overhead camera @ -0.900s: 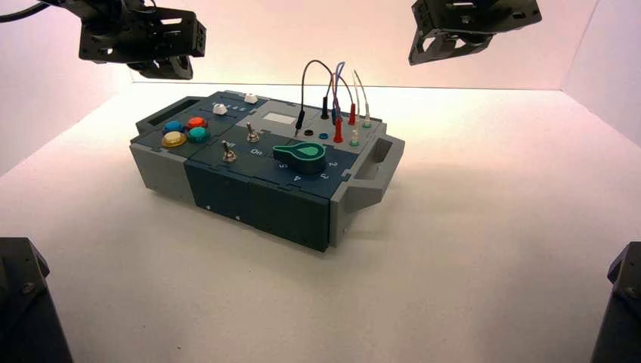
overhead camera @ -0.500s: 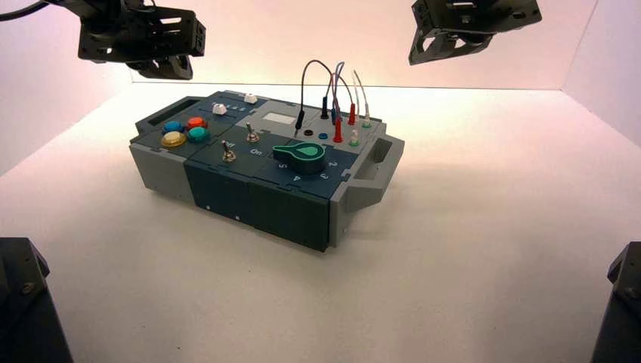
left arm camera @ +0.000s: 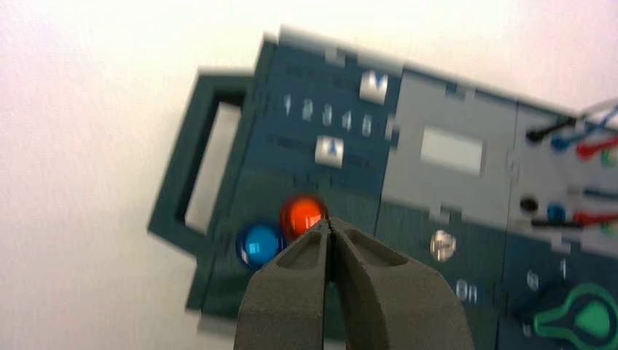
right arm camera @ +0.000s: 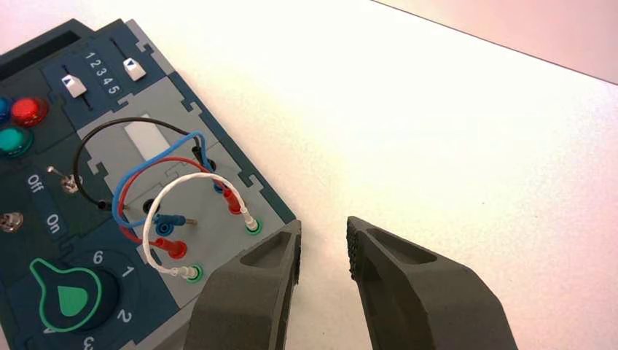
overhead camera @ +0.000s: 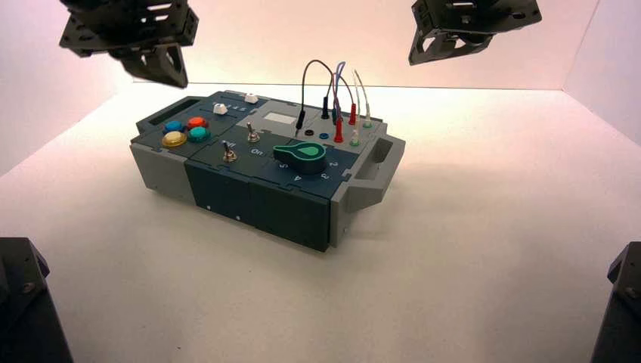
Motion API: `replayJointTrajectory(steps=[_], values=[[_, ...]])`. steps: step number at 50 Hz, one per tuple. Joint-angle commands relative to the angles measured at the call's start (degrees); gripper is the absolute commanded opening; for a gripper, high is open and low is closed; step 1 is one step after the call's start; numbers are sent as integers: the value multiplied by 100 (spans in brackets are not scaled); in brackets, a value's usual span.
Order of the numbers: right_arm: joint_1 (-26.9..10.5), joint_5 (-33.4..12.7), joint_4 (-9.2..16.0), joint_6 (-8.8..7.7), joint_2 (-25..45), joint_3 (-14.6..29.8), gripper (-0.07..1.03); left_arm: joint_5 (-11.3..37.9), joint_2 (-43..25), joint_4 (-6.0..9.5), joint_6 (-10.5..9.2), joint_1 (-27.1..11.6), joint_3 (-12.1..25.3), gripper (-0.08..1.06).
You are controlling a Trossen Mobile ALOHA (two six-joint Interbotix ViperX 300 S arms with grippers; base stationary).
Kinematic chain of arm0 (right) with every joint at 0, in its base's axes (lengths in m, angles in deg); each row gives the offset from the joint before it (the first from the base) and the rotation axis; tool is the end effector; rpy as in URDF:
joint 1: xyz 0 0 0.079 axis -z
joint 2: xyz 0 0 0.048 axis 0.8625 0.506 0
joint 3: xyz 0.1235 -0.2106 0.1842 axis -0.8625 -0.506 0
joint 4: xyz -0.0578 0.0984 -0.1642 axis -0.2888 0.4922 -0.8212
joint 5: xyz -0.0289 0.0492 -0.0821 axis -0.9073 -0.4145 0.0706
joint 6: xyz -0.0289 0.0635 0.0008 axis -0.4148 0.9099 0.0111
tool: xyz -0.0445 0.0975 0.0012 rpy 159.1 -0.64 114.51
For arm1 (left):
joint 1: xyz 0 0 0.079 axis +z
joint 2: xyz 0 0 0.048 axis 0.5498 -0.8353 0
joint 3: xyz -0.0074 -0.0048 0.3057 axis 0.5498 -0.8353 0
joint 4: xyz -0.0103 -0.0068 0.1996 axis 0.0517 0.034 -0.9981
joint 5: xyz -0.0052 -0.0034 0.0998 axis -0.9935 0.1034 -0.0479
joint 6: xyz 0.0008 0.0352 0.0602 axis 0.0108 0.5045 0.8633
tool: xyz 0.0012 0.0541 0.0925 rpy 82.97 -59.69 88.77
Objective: Push the yellow button with the left gripper.
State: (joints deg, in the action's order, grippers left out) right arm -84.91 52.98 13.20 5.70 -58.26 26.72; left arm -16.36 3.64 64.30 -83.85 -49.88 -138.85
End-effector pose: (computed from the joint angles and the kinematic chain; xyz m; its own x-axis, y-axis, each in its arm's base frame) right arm 0.2989 0.1449 0.1195 0.6563 0.3309 -0.6780 -0.4287 0.9031 0.0258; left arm 0.2759 -0.0938 0.0835 0.4982 -0.2154 -0.8399 0.1953 0.9716 -0.1334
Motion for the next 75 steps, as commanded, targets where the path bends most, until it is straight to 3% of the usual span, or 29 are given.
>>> replayJointTrajectory(steps=[1, 9, 27, 51, 75], values=[[-18, 26, 9, 9, -44, 97, 36, 264, 185, -9, 0, -35, -44, -3], [-18, 18, 9, 9, -44, 105, 36, 633, 448, -9, -26, -26, -185, -3], [-18, -26, 9, 9, -79, 105, 36, 527, 650, -18, -18, 62, -211, -3], [-18, -18, 9, 9, -88, 105, 36, 431, 193, -18, -18, 334, -281, -3], [-18, -18, 9, 9, -97, 97, 36, 176, -853, -18, 9, 334, 0, -3]])
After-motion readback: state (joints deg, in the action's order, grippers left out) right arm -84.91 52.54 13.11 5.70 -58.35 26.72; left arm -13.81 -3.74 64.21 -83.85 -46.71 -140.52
